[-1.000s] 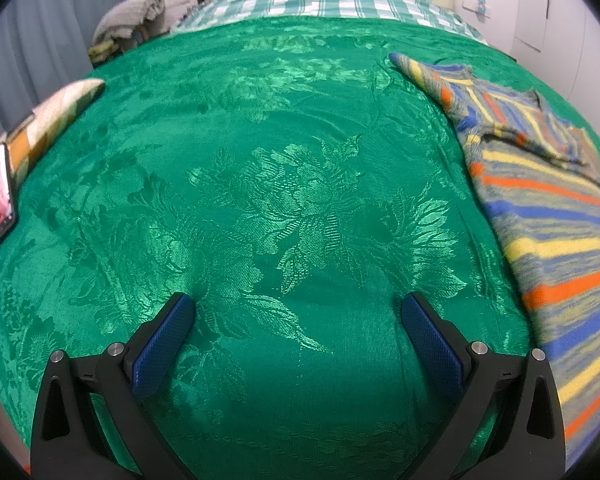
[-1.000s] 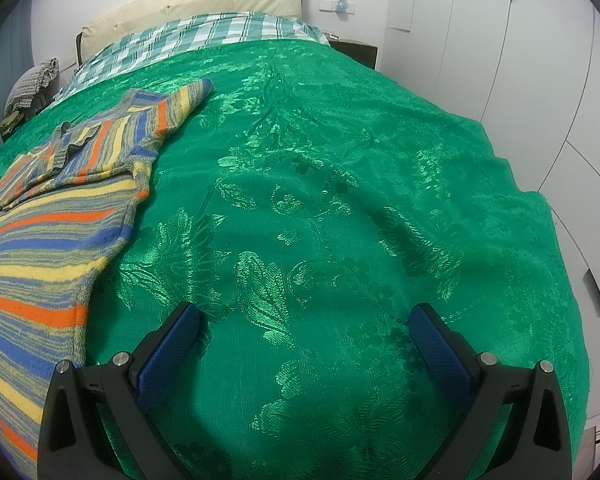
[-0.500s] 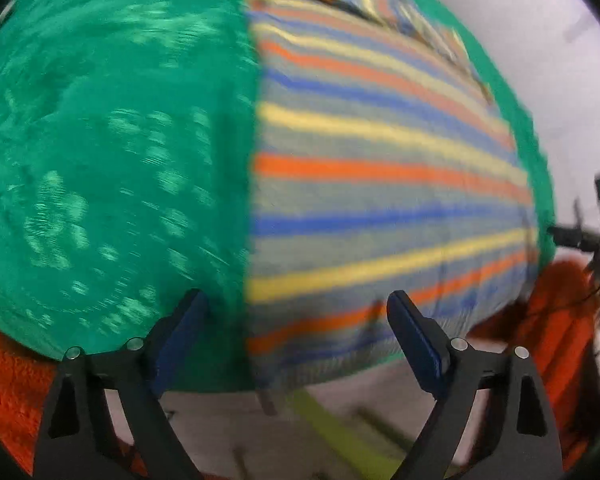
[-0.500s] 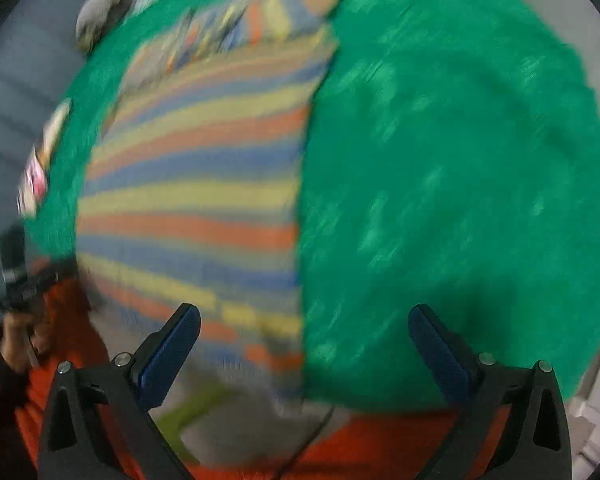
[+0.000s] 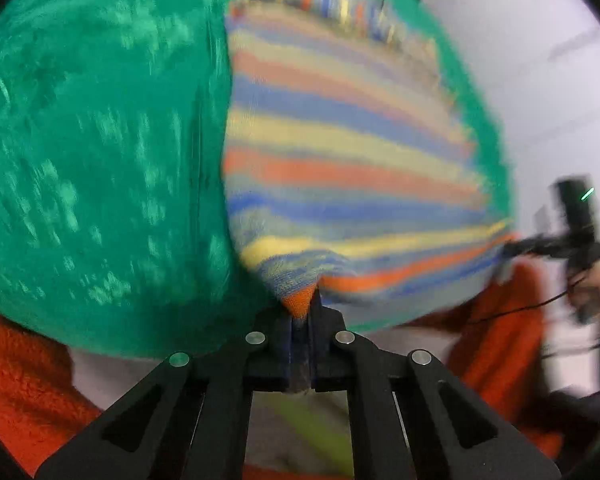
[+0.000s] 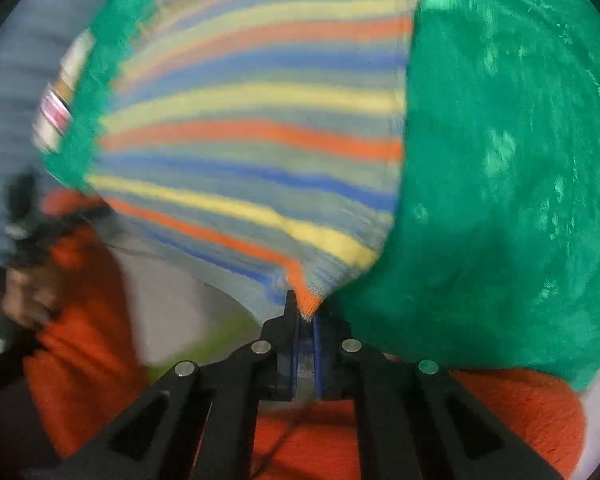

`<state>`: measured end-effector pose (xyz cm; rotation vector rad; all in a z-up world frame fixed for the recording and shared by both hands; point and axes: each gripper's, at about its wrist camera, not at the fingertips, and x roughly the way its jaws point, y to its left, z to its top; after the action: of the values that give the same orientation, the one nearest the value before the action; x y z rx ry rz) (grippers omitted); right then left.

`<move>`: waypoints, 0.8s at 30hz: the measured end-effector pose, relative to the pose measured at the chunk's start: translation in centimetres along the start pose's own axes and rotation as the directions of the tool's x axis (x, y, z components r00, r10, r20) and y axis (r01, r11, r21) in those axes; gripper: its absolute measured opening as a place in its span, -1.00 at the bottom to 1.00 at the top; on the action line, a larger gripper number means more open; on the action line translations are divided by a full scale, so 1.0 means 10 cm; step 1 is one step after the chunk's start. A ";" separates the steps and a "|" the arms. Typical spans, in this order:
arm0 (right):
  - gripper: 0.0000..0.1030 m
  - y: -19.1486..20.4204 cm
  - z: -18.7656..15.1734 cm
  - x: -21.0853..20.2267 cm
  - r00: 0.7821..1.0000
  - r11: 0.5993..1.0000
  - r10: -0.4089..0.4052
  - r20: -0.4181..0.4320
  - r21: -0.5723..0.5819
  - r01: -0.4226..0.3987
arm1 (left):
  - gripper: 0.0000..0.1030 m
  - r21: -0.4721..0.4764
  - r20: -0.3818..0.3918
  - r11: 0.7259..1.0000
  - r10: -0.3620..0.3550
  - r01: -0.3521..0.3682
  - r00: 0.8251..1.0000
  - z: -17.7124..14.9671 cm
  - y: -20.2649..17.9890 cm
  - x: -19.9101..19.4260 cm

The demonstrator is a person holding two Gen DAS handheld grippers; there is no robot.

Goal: Fold small clothes
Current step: 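Grasp the striped sweater hem with the left tool while the right tool grasps it too, then fold the hem up over the sleeves toward the collar and open both tools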

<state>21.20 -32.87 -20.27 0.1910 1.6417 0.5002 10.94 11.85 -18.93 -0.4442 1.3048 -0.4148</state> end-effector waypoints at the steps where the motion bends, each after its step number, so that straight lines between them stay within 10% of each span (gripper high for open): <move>1: -0.89 0.01 0.08 -0.13 0.998 0.998 0.054 0.035 0.011 -0.054 | -0.93 -0.016 0.026 0.999 -0.038 0.039 0.999 0.18 0.00 -0.14; 10: -0.82 -0.50 1.85 -1.04 0.868 0.941 0.259 0.423 0.090 -0.325 | -0.67 -0.045 0.184 0.995 -0.084 0.094 0.979 2.69 -0.12 -0.08; 12: -0.54 -0.76 2.39 -0.98 0.787 0.899 0.300 0.539 0.115 -0.422 | -0.17 -0.147 0.223 0.988 -0.022 0.056 0.975 3.17 0.07 0.20; 13: -0.05 -0.93 2.58 -0.90 0.753 0.882 0.277 0.597 0.153 -0.446 | 0.00 -0.223 0.229 0.975 0.040 0.012 0.973 3.30 0.22 0.30; 16: 0.03 -1.16 2.70 -0.75 0.754 0.865 0.135 0.642 0.294 -0.405 | 0.00 -0.238 0.241 0.971 0.077 -0.018 0.968 3.35 0.33 0.30; 19: 0.03 -0.98 2.62 -0.85 0.750 0.932 0.117 0.651 0.190 -0.310 | 0.18 -0.095 0.324 0.992 0.107 -0.080 0.940 3.09 0.08 0.19; 24: 0.03 -0.25 2.84 -0.63 0.825 0.986 0.164 0.541 -0.067 -0.152 | 0.31 0.178 0.278 0.978 0.052 -0.104 0.959 2.78 -0.53 0.64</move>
<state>50.25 -31.72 -17.35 0.4193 1.0615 0.5295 39.26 6.20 -15.69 -0.2749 1.0013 -0.3935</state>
